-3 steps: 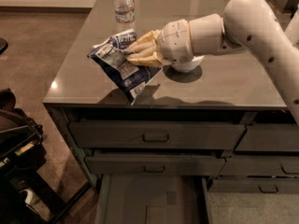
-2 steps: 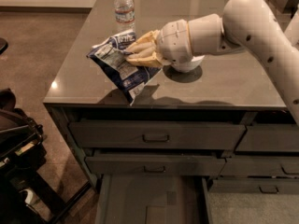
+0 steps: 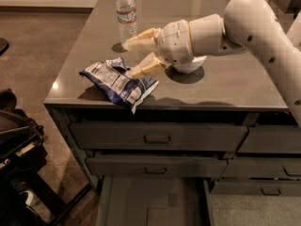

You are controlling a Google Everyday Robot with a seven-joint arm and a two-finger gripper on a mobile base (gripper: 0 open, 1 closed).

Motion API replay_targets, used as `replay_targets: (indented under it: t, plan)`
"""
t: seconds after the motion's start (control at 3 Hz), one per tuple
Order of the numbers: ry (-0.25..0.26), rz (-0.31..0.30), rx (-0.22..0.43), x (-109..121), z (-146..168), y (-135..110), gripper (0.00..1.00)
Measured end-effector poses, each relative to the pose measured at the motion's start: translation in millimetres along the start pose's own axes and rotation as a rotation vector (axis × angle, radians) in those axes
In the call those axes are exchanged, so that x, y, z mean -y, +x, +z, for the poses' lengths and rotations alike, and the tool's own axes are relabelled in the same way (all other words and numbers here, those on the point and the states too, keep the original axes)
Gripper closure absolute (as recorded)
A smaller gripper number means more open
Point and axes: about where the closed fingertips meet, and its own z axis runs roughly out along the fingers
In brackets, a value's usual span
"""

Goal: Pick blue chip bag from bottom drawer and place on counter

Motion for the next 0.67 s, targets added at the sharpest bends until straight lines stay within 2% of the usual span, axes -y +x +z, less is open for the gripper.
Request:
replay_targets:
  t: [0.33, 0.67]
  plan:
    - [0.000, 0.000, 0.000, 0.0, 0.0, 0.0, 0.00]
    - [0.000, 0.000, 0.000, 0.0, 0.1, 0.0, 0.00]
